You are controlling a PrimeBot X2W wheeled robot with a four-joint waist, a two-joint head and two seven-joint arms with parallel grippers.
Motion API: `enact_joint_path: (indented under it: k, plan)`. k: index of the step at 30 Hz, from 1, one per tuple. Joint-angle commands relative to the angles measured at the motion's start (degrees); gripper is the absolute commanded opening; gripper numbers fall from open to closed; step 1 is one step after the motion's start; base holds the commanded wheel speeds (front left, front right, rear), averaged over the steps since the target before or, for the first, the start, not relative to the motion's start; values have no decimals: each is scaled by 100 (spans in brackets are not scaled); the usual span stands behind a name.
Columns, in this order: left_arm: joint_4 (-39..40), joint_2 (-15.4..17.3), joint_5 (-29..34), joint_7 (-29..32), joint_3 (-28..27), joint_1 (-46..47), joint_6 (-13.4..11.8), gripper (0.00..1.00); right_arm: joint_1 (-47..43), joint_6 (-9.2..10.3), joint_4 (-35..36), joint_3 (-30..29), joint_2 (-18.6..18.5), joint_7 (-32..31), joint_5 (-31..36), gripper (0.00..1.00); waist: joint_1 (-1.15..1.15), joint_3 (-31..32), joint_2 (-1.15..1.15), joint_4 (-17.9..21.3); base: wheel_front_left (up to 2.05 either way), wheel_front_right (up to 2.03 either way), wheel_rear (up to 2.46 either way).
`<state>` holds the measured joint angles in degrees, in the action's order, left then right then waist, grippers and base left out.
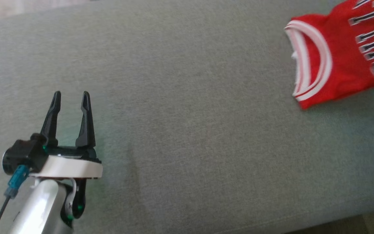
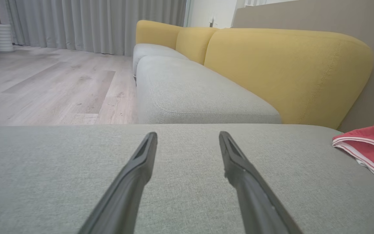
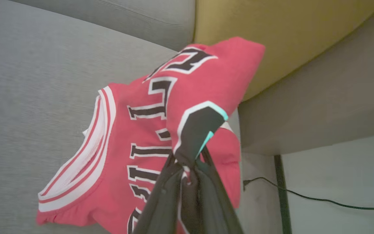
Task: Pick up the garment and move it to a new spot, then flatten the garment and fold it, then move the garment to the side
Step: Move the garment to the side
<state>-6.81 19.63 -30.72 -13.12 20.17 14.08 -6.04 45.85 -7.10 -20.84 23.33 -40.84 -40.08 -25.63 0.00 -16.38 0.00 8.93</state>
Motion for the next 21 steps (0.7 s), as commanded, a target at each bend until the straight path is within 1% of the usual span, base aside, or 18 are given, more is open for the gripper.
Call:
enact_joint_path:
  k: [1, 4, 8, 12, 17, 18, 19, 20, 21]
  plan:
    - [198, 186, 50, 7, -222, 266, -7, 100, 179, -39, 87, -114, -237, 117, 128, 0, 0, -134, 0, 118, 0, 0, 0]
    - [229, 223, 72, 38, -222, 357, -15, 100, 286, -39, -147, -272, -347, 386, 427, 0, 0, -244, 0, 196, 0, 0, 0]
    - [270, 272, 108, 88, -208, 473, -21, 100, 364, -39, -452, -548, -372, 639, 835, 0, 0, -356, 0, 261, 0, 0, 0]
    - [293, 299, 130, 118, -180, 537, -21, 100, 365, -39, -757, -965, -180, 775, 1166, 0, 0, -422, 0, 289, 0, 0, 0]
    - [318, 317, 143, 147, -139, 575, -20, 100, 250, -39, -1156, -1704, 134, 845, 1559, 0, 0, -489, 0, 266, 0, 0, 0]
    - [318, 324, 145, 151, -134, 576, -21, 100, 224, -39, -1204, -1855, 194, 872, 1651, 18, 0, -498, 0, 257, 0, 0, 0]
    - [318, 332, 145, 153, -132, 576, -21, 100, 197, -39, -1232, -1987, 255, 910, 1740, 63, 0, -507, 0, 248, 0, 0, 0]
    - [320, 341, 145, 155, -131, 578, -23, 100, 187, -39, -1251, -2153, 342, 977, 1798, 46, 0, -516, 0, 240, 0, 0, 0]
    - [321, 350, 145, 155, -132, 578, -25, 100, 172, -39, -1265, -2278, 427, 1021, 1879, 53, 0, -520, 0, 233, 0, 0, 0]
